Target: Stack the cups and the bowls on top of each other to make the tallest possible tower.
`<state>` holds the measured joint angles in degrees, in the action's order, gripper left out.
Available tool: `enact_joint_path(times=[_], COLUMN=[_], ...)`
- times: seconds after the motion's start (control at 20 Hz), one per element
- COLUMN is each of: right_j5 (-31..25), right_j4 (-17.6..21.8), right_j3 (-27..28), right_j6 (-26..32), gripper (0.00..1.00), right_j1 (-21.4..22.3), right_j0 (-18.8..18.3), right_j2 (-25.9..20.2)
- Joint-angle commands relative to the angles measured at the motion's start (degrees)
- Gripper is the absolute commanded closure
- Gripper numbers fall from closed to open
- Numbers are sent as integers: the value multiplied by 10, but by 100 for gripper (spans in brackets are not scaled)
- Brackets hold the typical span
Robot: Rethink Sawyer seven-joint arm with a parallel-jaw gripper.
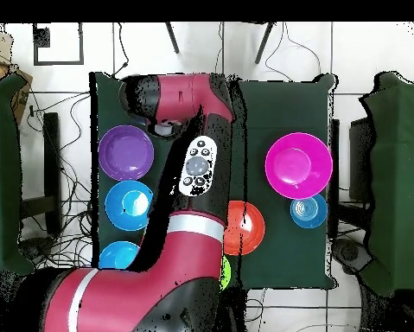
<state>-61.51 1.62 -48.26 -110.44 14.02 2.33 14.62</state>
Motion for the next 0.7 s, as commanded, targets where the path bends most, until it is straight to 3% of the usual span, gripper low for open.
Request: enact_joint_path(times=[0.05,0.7], right_j5=[41,64], right_j4=[0,5], right_j3=[-57,-72], right_j6=[-67,-61], gripper=[100,100], right_j1=[20,19], right_j0=[7,2], right_j2=[-35,-37])
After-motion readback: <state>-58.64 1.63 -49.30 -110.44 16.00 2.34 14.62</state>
